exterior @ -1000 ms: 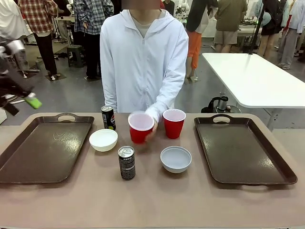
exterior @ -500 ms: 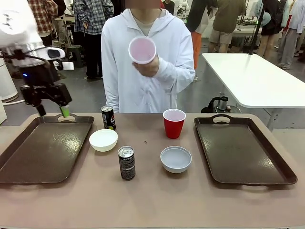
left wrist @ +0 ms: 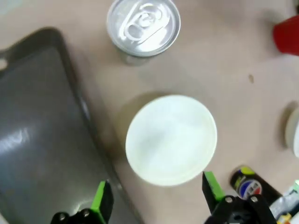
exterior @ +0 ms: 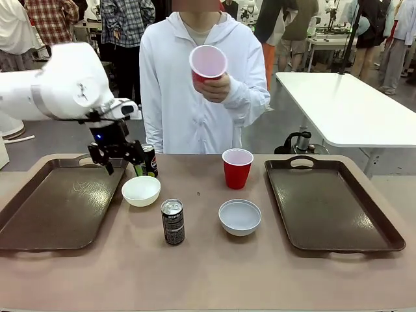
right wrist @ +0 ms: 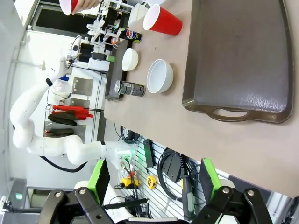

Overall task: Prepare tableware on both trays.
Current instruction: Pick up a Picnic Bowl from the table and place it on a Handle tray.

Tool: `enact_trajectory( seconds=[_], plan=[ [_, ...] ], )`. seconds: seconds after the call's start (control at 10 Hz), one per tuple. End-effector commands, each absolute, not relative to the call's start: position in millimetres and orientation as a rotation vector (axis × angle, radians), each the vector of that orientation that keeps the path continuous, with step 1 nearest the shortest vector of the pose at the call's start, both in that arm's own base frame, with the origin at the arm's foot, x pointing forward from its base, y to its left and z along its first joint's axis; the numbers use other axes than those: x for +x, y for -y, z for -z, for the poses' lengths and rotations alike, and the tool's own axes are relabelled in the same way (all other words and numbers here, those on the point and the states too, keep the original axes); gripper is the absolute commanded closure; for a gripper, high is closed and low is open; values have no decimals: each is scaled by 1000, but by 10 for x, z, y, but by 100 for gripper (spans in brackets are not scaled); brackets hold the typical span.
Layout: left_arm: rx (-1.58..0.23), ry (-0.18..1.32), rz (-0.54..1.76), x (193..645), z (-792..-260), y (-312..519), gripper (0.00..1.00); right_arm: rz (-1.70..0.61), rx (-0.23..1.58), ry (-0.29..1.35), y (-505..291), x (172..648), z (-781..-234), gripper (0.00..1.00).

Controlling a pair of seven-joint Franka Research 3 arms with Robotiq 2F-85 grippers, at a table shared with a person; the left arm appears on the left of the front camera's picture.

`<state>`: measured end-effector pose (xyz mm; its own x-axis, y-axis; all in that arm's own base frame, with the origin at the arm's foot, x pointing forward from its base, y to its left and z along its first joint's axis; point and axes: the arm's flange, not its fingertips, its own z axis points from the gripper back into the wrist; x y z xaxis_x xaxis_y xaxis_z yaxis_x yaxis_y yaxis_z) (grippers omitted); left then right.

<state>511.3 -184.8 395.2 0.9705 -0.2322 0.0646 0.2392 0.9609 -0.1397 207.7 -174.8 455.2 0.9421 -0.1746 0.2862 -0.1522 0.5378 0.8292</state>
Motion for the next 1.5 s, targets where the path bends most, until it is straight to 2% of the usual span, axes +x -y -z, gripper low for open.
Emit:
enact_trajectory(
  seconds=[0.0, 0.3, 0.4, 0.9, 1.4],
  plan=[
    [-45, 99, 237, 5131, -3736, 1983, 0, 2, 1024, 371, 1755, 2084, -4550, 0],
    [-16, 31, 300, 5097, -3690, 2074, 0, 2, 1024, 371, 1755, 2084, -4550, 0],
    [-54, 80, 291, 5137, -3643, 2024, 0, 2, 1024, 371, 1755, 2084, -4550, 0],
    [-39, 71, 292, 5115, -3638, 1945, 0, 2, 1024, 371, 1755, 2084, -4550, 0],
    [-35, 61, 321, 5292, -3446, 2047, 0, 2, 1024, 371, 1755, 2084, -4550, 0]
  ],
)
